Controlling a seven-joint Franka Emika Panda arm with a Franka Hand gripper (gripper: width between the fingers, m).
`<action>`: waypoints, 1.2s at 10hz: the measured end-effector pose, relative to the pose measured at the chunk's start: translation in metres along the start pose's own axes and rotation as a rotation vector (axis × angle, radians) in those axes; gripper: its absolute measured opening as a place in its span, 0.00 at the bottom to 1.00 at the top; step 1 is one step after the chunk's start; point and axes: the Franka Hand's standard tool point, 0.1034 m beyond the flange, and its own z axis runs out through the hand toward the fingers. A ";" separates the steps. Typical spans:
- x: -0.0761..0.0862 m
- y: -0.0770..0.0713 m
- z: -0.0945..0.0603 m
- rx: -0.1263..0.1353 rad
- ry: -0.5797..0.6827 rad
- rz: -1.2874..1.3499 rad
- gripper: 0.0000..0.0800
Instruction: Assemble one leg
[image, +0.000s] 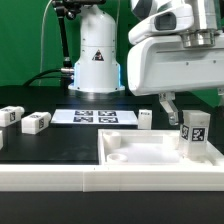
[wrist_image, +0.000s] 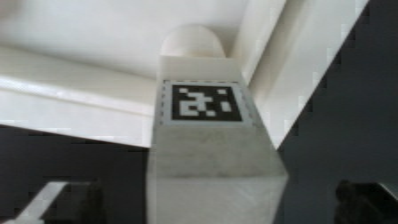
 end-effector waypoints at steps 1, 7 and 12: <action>-0.006 0.000 0.001 0.010 -0.070 -0.001 0.81; -0.005 0.011 -0.002 0.012 -0.149 0.012 0.80; -0.005 0.010 -0.002 0.013 -0.149 0.015 0.36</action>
Offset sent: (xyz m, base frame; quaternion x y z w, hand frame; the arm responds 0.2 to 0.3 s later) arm 0.0004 -0.0146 0.0016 -0.0271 -0.0538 0.0051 0.9982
